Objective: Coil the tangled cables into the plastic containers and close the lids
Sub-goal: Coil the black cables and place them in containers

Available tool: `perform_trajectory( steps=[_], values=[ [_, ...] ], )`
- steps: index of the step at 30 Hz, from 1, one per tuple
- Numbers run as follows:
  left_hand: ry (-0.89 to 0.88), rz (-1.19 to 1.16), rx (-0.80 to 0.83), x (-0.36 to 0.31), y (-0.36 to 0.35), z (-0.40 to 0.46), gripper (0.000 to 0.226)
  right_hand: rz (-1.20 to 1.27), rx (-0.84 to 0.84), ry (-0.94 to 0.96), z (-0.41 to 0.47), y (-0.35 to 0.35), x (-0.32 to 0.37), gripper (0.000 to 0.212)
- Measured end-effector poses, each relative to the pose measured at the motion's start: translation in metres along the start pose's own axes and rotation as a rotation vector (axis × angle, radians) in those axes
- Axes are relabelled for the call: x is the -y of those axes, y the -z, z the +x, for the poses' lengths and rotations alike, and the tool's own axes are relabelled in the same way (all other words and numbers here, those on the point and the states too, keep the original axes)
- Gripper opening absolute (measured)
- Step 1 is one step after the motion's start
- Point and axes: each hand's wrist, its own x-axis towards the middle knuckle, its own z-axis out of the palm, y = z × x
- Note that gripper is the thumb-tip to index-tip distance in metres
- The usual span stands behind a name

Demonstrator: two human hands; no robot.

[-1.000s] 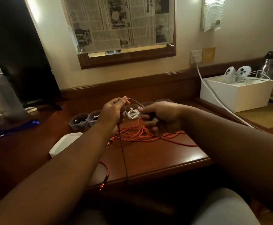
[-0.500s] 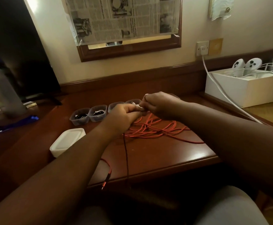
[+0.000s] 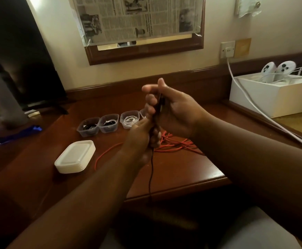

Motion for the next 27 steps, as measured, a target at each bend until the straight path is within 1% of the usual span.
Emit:
perform_trajectory(
  steps=[1, 2, 4, 5, 6, 7, 8, 9, 10, 11, 12, 13, 14, 15, 16, 17, 19, 20, 21, 22, 23, 24, 25, 26, 27],
  values=[
    [0.0, 0.052, 0.008, 0.0, -0.003, -0.004, 0.032, -0.136, -0.085, 0.099, 0.002, 0.001, 0.002, 0.037],
    [0.002, 0.124, 0.02, 0.002, -0.001, -0.004, 0.029, -0.389, -0.172, 0.215, 0.003, 0.004, 0.003, 0.032],
    [0.001, 0.295, 0.044, 0.001, 0.002, -0.007, 0.02, -1.101, -0.311, 0.448, 0.005, 0.013, 0.005, 0.024],
    [-0.017, 0.387, 0.045, -0.001, 0.003, -0.009, 0.018, -1.419, -0.293, 0.47, 0.005, 0.015, 0.007, 0.022],
    [-0.053, 0.481, 0.052, -0.005, 0.005, -0.01, 0.017, -1.683, -0.234, 0.397, 0.004, 0.016, 0.008, 0.023],
    [-0.102, 0.596, 0.061, -0.011, 0.007, -0.011, 0.016, -1.889, -0.18, 0.254, 0.002, 0.017, 0.009, 0.026],
    [-0.166, 0.717, 0.063, -0.016, 0.009, -0.011, 0.013, -2.03, -0.143, 0.097, 0.0, 0.02, 0.008, 0.031],
    [-0.234, 0.811, 0.054, -0.021, 0.012, -0.01, 0.01, -2.091, -0.12, -0.027, -0.001, 0.023, 0.005, 0.035],
    [-0.294, 0.863, 0.039, -0.025, 0.016, -0.008, 0.009, -2.068, -0.105, -0.134, -0.002, 0.025, 0.002, 0.038],
    [-0.324, 0.874, 0.024, -0.029, 0.02, -0.005, 0.011, -1.919, -0.096, -0.251, -0.002, 0.026, -0.001, 0.041],
    [-0.331, 0.839, 0.021, -0.031, 0.022, -0.004, 0.012, -1.605, -0.099, -0.389, -0.003, 0.026, -0.002, 0.048],
    [-0.317, 0.763, 0.019, -0.032, 0.023, -0.003, 0.012, -1.188, -0.078, -0.52, -0.005, 0.025, -0.001, 0.057],
    [-0.294, 0.647, 0.016, -0.03, 0.023, -0.003, 0.014, -0.784, -0.003, -0.59, -0.006, 0.027, 0.0, 0.061],
    [-0.254, 0.503, 0.006, -0.027, 0.024, -0.001, 0.018, -0.451, 0.088, -0.593, -0.008, 0.027, 0.002, 0.059],
    [-0.203, 0.352, -0.006, -0.024, 0.023, 0.002, 0.021, -0.199, 0.165, -0.549, -0.009, 0.026, 0.005, 0.052],
    [-0.153, 0.233, -0.027, -0.021, 0.023, 0.002, 0.022, -0.039, 0.194, -0.461, -0.011, 0.021, 0.008, 0.044],
    [-0.071, 0.129, -0.076, -0.012, 0.02, 0.001, 0.021, 0.119, 0.119, -0.261, -0.009, 0.012, 0.012, 0.037],
    [-0.029, 0.126, -0.075, -0.007, 0.016, -0.002, 0.019, 0.14, 0.054, -0.158, -0.007, 0.008, 0.013, 0.037],
    [0.004, 0.141, -0.045, -0.003, 0.012, -0.006, 0.017, 0.105, -0.022, -0.053, -0.005, 0.005, 0.012, 0.038],
    [0.025, 0.177, -0.004, 0.0, 0.008, -0.011, 0.015, -0.001, -0.11, 0.044, -0.003, 0.005, 0.012, 0.037],
    [0.032, 0.238, 0.026, 0.002, 0.003, -0.015, 0.015, -0.206, -0.197, 0.145, -0.001, 0.007, 0.01, 0.035],
    [0.023, 0.324, 0.036, 0.003, 0.0, -0.018, 0.014, -0.526, -0.279, 0.246, 0.001, 0.012, 0.008, 0.031],
    [-0.002, 0.427, 0.034, 0.002, -0.001, -0.019, 0.014, -0.938, -0.333, 0.341, 0.001, 0.017, 0.007, 0.027],
    [-0.041, 0.547, 0.026, 0.0, -0.001, -0.018, 0.017, -1.358, -0.329, 0.378, 0.0, 0.019, 0.008, 0.022],
    [-0.09, 0.676, 0.021, -0.004, 0.002, -0.017, 0.018, -1.703, -0.269, 0.325, -0.001, 0.021, 0.008, 0.02]
  ],
)
